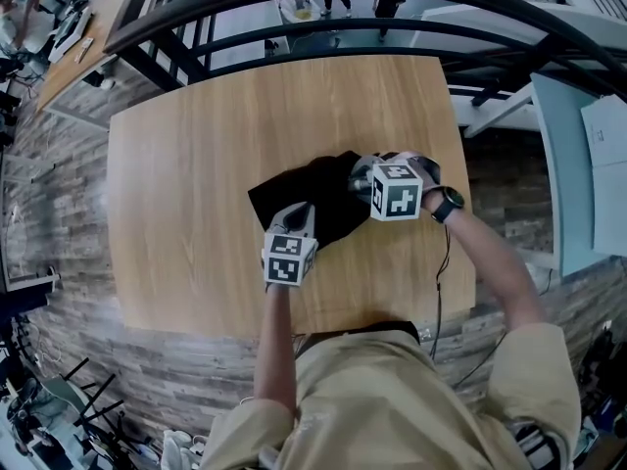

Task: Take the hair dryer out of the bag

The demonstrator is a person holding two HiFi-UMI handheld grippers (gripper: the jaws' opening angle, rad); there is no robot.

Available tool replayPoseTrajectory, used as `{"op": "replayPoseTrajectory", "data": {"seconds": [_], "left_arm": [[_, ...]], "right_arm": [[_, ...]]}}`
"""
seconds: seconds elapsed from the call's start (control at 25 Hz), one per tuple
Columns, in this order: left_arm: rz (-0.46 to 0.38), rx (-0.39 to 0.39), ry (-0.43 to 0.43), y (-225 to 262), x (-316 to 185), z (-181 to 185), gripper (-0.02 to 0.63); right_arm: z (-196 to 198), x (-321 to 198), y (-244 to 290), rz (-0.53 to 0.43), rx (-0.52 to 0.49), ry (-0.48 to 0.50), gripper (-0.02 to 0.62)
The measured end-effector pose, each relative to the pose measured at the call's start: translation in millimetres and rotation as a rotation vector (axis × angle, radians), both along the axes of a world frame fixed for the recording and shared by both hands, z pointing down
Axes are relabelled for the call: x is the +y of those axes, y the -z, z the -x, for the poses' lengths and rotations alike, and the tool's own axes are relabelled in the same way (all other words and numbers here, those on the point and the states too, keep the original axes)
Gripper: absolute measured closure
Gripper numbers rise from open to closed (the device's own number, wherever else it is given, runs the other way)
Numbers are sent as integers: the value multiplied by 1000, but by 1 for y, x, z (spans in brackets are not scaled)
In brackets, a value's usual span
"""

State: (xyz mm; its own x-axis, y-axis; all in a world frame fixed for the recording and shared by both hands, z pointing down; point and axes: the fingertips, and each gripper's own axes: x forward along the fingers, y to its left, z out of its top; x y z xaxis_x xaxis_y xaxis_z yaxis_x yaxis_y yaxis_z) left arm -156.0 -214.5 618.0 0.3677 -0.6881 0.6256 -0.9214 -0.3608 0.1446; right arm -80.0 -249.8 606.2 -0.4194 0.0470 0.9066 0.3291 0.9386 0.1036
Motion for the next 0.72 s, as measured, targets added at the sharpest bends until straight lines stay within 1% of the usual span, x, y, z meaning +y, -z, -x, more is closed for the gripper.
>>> {"op": "replayPoseTrajectory", "data": {"seconds": [0.16,0.24,0.32,0.4,0.48,0.52,0.6,0.64,0.72], "left_arm": [[-20,6,-14,4,-2,-13,595],[-24,12,-23,6,-2,-20,595],[-24,12,-31,7,0,-26,595],[-21,9,-29,6,0,-30,595],[-17,3,-16,4,1,-28,595],[-16,6,-7,5,1,-24,595],[-20,33,15,7,-1,-17,594],[-24,52,26,8,0,-15,594],[-39,98,44,9,2,-15,594]], "right_arm": [[-11,-4,-10,3,107,9,456],[-16,-7,-19,-4,134,13,456],[-21,-8,-26,1,136,3,456],[-23,-5,-22,-1,100,-4,457],[-17,3,3,-5,13,-16,458],[-14,5,18,-28,-21,-14,460],[-14,4,35,-108,-46,10,460],[-16,3,38,-123,-56,10,462],[-22,2,42,-99,-79,-17,463]]}}
